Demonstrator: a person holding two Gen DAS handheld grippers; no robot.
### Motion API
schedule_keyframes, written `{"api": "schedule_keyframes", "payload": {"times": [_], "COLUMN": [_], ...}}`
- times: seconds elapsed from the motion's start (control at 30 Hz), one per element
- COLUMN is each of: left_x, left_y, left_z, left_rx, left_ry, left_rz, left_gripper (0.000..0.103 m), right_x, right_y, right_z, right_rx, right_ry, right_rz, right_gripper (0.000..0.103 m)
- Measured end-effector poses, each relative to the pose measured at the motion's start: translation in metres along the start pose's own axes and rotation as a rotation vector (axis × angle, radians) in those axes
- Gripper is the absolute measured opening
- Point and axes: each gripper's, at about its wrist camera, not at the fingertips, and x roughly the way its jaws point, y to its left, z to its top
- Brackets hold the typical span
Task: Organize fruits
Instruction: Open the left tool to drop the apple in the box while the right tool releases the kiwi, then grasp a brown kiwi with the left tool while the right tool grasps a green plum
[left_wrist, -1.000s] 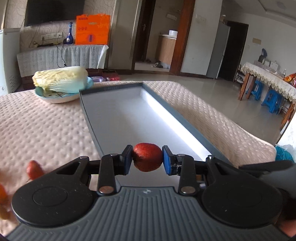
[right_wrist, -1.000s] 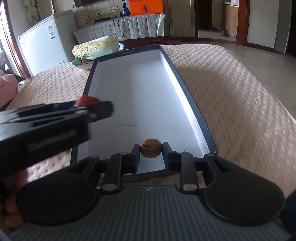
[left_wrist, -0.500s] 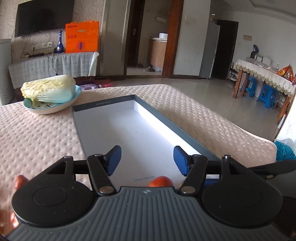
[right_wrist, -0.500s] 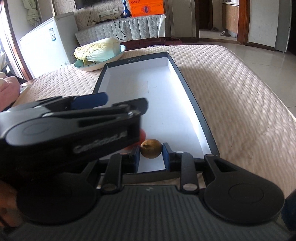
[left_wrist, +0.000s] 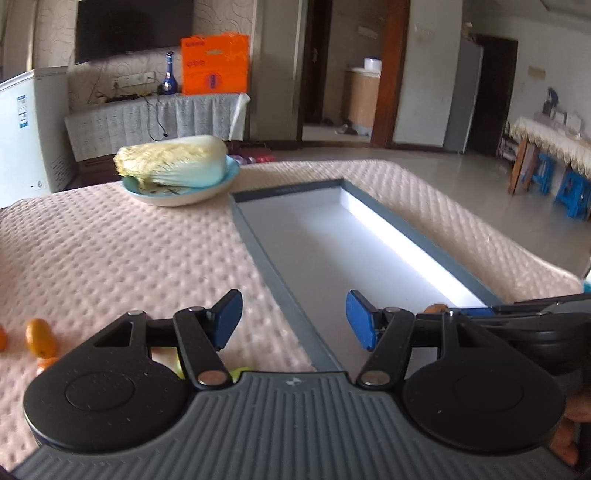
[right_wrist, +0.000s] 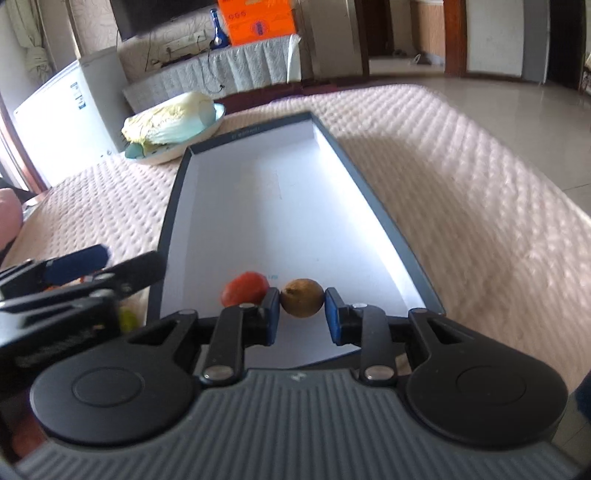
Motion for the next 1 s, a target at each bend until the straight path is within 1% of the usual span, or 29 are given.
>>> {"api": "schedule_keyframes", "payload": {"times": [0.07,0.2,0.27,0.33,0.43,0.6,0.7,0.8,0.87,0.9,0.97,1.0], "left_x": [-0.012,-0.039,-0.053,-0.068,-0.087,-0.101,-0.101,-0.100,-0.100,-0.100,-0.101,-0.101], "left_y": [0.007,0.023,0.033,0.042,0.045,0.053,0.063,0.072,0.077,0.079,0.081,0.082], "left_z": [-0.001,-0.008,-0.013,-0.023,-0.040,-0.061,-0.068,-0.072,-0.073,-0.073,-0.073,-0.072], "left_rx": [0.010,0.022,0.002,-0.017,-0.001,0.018,0.009,0.004,-0.001,-0.001,-0.004,-0.011], "left_ry": [-0.011,-0.026,-0.019,-0.008,0.003,0.016,0.028,0.036,0.034,0.033,0.030,0.028], "left_rz": [0.016,0.045,0.059,0.070,0.094,0.117,0.142,0.162,0.161,0.158,0.155,0.152], "left_gripper": [0.068,0.068,0.068,0.068,0.068,0.068,0.068,0.068,0.068,0.068,0.068,0.068], "right_x": [-0.005,-0.004,-0.007,-0.013,-0.022,-0.037,-0.039,-0.036,-0.031,-0.028,-0.025,-0.025], "right_y": [0.006,0.009,0.010,0.014,0.023,0.040,0.044,0.042,0.037,0.035,0.033,0.033], "right_z": [0.002,0.004,0.006,0.007,0.006,0.001,0.000,-0.002,-0.003,-0.003,-0.005,-0.005], "right_rx": [-0.049,-0.065,-0.078,-0.087,-0.100,-0.149,-0.154,-0.149,-0.139,-0.134,-0.124,-0.120], "right_ry": [-0.052,-0.054,-0.079,-0.109,-0.153,-0.222,-0.223,-0.216,-0.196,-0.184,-0.186,-0.202], "right_rz": [-0.014,-0.018,-0.015,0.011,0.067,0.121,0.127,0.096,0.081,0.066,0.027,0.009], "right_gripper": [0.031,0.031,0.031,0.031,0.031,0.031,0.031,0.031,0.031,0.044,0.060,0.060]}}
